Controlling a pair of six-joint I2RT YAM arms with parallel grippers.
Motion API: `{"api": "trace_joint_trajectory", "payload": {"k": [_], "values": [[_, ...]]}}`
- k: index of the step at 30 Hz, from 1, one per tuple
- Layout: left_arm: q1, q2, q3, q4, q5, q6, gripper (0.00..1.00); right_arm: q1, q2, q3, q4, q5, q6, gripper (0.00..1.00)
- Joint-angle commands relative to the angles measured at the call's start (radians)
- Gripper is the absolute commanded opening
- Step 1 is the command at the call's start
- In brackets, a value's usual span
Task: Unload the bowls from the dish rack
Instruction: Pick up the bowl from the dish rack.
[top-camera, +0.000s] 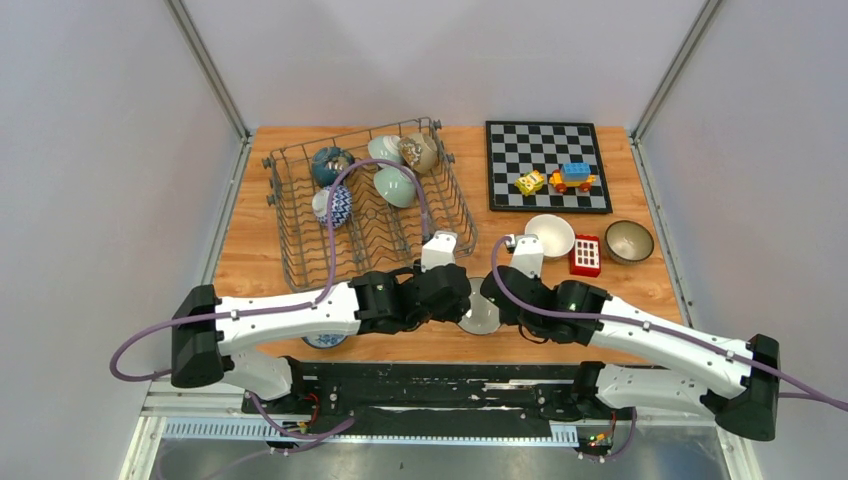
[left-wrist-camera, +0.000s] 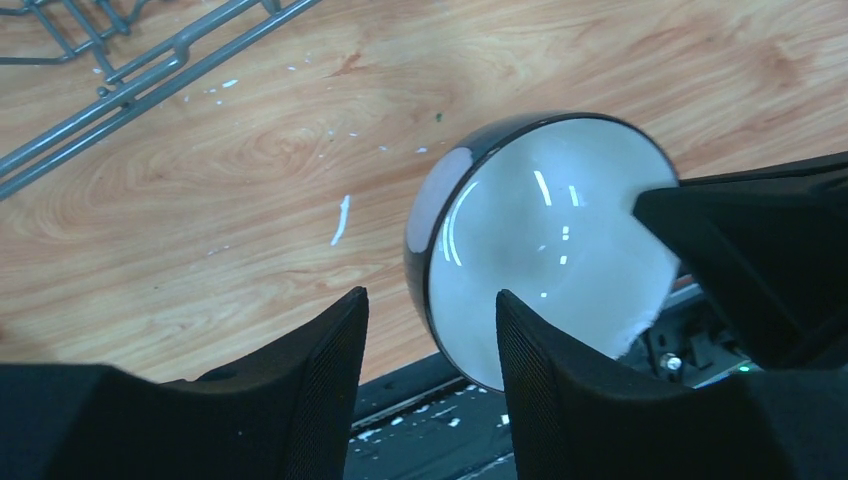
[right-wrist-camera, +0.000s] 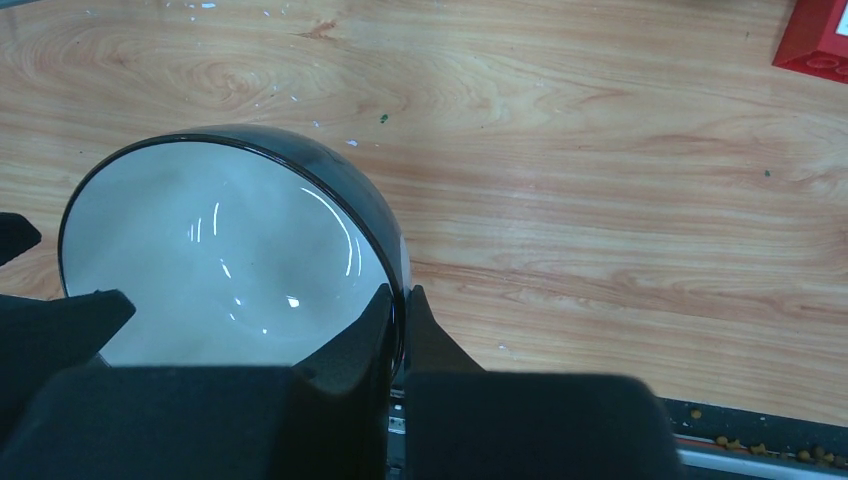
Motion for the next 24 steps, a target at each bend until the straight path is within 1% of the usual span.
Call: {"api": "trace_joint_trajectory", "payload": {"k": [1,4,7,13,15,16,17,19,20,23,24], "values": [[0.008,0.043,0.032,-0.050,-0.057,0.026,0.53,-0.012,-0.001,0.060,-0.027,0.011,0.050,0.00],[0.008,0.069,0.048,-0.069,-0.059,0.029,0.54,-0.012,-0.001,0.067,-0.032,0.007,0.056,0.00],[0.008,0.082,0.050,-0.058,-0.049,0.033,0.49,-0.011,0.001,0.075,-0.033,-0.002,0.058,0.00],[0.008,0.099,0.062,-0.044,-0.042,0.048,0.24,-0.012,0.016,0.082,-0.032,-0.021,0.068,0.00],[0.008,0.101,0.063,-0.043,-0.040,0.049,0.12,-0.012,0.020,0.083,-0.032,-0.024,0.071,0.00],[0.008,0.100,0.062,-0.040,-0.040,0.050,0.03,-0.012,0.021,0.084,-0.031,-0.026,0.072,0.00],[0.008,0.099,0.062,-0.038,-0.039,0.050,0.00,-0.012,0.023,0.083,-0.030,-0.028,0.069,0.00],[0.008,0.095,0.060,-0.035,-0.035,0.053,0.00,-0.012,0.023,0.083,-0.029,-0.030,0.051,0.00],[0.008,0.092,0.058,-0.030,-0.029,0.054,0.00,-0.012,0.023,0.083,-0.029,-0.031,0.037,0.02],[0.008,0.074,0.048,-0.013,-0.017,0.056,0.00,-0.012,0.016,0.084,-0.025,-0.032,-0.020,0.24],[0.008,0.066,0.044,-0.008,-0.015,0.053,0.00,-0.011,0.009,0.081,-0.025,-0.030,-0.040,0.30]]}}
